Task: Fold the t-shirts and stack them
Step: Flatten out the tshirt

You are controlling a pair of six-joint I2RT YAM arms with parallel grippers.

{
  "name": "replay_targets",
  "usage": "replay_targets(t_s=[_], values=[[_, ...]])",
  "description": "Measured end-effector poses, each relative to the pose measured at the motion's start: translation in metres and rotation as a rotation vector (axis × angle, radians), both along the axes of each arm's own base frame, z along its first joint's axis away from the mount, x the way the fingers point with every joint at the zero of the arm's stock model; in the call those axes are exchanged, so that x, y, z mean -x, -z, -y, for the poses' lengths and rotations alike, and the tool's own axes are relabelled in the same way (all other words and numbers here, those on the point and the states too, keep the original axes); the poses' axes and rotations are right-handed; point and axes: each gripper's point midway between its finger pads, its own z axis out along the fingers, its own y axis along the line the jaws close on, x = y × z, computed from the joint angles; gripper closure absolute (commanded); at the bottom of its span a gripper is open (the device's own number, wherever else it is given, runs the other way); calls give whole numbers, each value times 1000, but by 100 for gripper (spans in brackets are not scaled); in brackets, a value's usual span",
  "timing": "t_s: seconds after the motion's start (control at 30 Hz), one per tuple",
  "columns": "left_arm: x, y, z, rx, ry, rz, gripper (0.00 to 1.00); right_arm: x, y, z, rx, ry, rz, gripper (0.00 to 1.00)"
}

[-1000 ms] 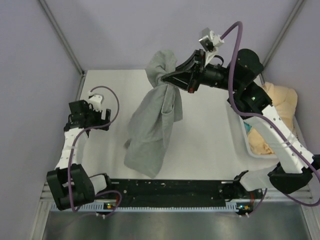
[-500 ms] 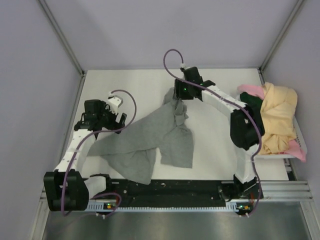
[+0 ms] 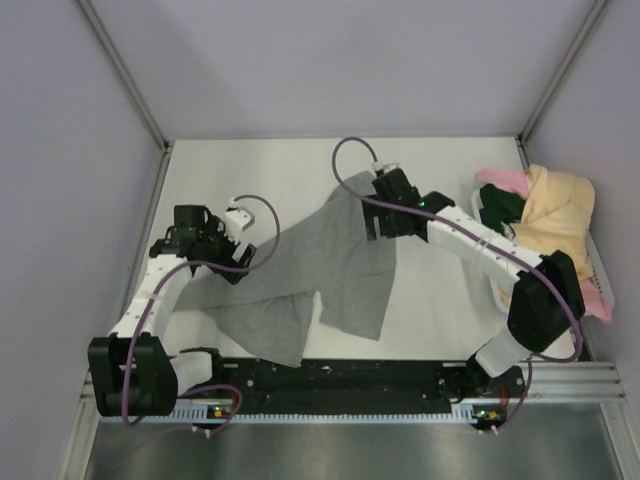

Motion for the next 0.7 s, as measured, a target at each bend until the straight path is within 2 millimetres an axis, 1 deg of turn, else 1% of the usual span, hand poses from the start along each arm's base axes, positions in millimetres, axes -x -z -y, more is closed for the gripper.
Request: replay_targets(t_s=[0.07,0.1,0.2,0.23,0.27,0.33,0.37,0.4,0.47,0.5,0.53,0.57,0.6,0.63,0.67,0.7], values=[[7,4,-10,-56,1,-30,1,33,15,-8,8,-45,-42,14],[11,6,-18,-86,-8,-46,2,52,28,-12,21,-70,-76,13],[27,12,-52,-170,-65,-102,2,114,73,-18,104,-157,-207,13],[33,13,-65,-193,-95,-121,2,135,83,-20,129,-187,-246,13],[41,13,-81,-219,-130,-140,2,151,90,-23,140,-207,-273,13],[57,11,-110,-277,-190,-172,1,173,99,-31,129,-226,-312,14],[62,10,-117,-300,-202,-182,1,181,104,-32,120,-220,-329,14],[68,10,-124,-326,-205,-189,1,186,110,-32,114,-208,-345,18],[79,14,-131,-369,-197,-203,1,193,125,-28,122,-174,-381,31],[85,20,-134,-386,-191,-219,1,195,132,-28,123,-161,-399,42],[92,27,-136,-402,-184,-241,1,195,134,-33,104,-160,-413,56],[98,32,-138,-411,-182,-261,1,194,134,-38,90,-160,-411,68],[104,40,-141,-422,-179,-283,1,192,134,-41,88,-161,-408,82],[108,43,-142,-426,-176,-296,1,191,134,-42,87,-160,-404,93],[111,46,-144,-434,-171,-305,1,190,134,-44,87,-163,-401,100],[113,47,-147,-442,-169,-310,1,187,134,-45,81,-155,-390,100]])
